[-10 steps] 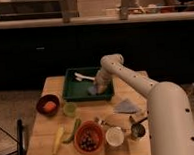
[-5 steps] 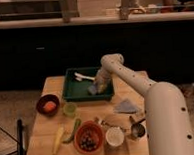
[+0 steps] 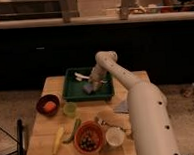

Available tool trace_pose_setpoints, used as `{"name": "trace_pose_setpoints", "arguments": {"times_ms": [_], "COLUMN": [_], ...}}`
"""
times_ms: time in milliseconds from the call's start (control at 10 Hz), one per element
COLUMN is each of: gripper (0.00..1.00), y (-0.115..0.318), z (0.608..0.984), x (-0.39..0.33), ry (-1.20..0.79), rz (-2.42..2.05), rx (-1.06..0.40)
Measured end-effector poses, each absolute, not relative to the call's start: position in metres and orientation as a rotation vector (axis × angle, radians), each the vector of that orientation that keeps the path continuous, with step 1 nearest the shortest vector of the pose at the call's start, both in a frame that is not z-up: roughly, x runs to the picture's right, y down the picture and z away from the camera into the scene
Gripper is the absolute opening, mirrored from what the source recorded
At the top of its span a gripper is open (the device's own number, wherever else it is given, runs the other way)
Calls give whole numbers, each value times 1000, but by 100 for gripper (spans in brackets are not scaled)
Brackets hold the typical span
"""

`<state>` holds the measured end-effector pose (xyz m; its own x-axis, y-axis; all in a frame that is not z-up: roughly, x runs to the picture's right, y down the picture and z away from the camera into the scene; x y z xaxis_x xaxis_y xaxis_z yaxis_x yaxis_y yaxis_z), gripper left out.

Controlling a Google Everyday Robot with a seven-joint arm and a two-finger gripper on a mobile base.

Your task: Wipe tray with sponge

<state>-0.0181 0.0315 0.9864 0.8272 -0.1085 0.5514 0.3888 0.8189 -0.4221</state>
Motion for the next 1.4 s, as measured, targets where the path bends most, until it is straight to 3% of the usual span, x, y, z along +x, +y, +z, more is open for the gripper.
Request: {"name": "trace_pose_setpoints", "arguments": {"times_ms": [400,700,1000,1400], "gripper": [0,0,0,0], "y": [48,67,66,42], "z": [957,946,953,977], "x": [-45,-19,23,24], "ry": [-661,-654,-596,-544], "rz": [-343,-333,-285,-263], "rx": [-574,-606,-618,-575]}}
